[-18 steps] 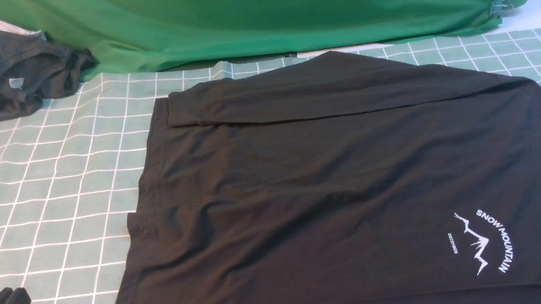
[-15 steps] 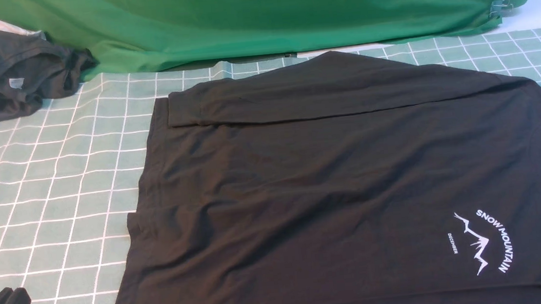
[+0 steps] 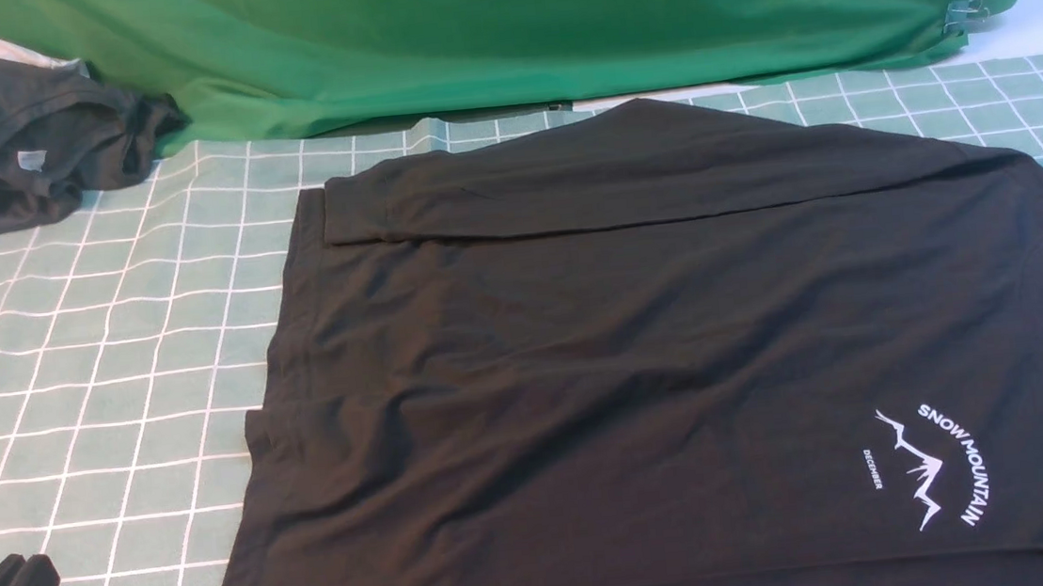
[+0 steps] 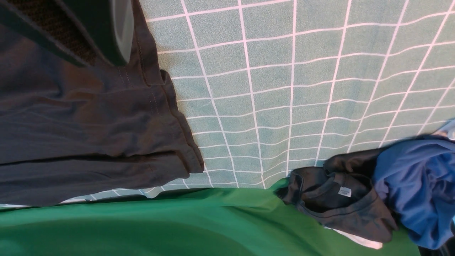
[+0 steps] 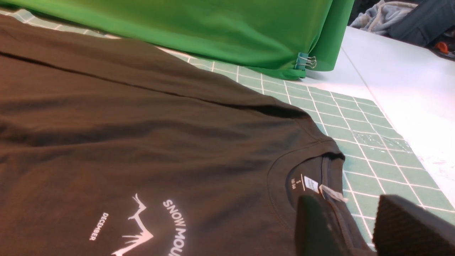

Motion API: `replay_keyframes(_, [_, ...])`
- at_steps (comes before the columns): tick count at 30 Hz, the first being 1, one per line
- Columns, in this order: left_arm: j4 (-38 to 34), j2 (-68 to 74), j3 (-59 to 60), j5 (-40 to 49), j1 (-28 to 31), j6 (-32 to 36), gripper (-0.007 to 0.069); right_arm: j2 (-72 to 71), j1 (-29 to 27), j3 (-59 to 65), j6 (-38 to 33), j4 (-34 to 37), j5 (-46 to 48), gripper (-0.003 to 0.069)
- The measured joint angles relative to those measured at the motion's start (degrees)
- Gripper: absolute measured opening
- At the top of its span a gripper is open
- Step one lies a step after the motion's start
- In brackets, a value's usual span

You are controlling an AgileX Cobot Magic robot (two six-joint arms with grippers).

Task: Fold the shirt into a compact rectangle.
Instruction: 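Grasp the left edge of the dark T-shirt lying flat on the table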

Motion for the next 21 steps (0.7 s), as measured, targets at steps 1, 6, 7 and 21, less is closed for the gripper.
replay_keyframes(1, [0.3,0.0,0.0,0.0,0.0,0.0,0.0015,0.0,0.0,0.0,0.0,0.0,0.0,0.0242])
replay_keyframes(6, [-0.7,0.0,0.0,-3.1,0.0,-0.7,0.0015,0.0,0.0,0.0,0.0,0.0,0.0,0.0242])
replay_keyframes(7, [-2.6,0.0,0.0,-4.3,0.0,-1.7,0.0015,0.0,0.0,0.0,0.0,0.0,0.0,0.0242])
replay_keyframes(21, [-27.4,0.0,0.0,-41.8,0.0,-30.1,0.0015,0.0,0.0,0.3,11.0,8.0,-11.1,0.0242])
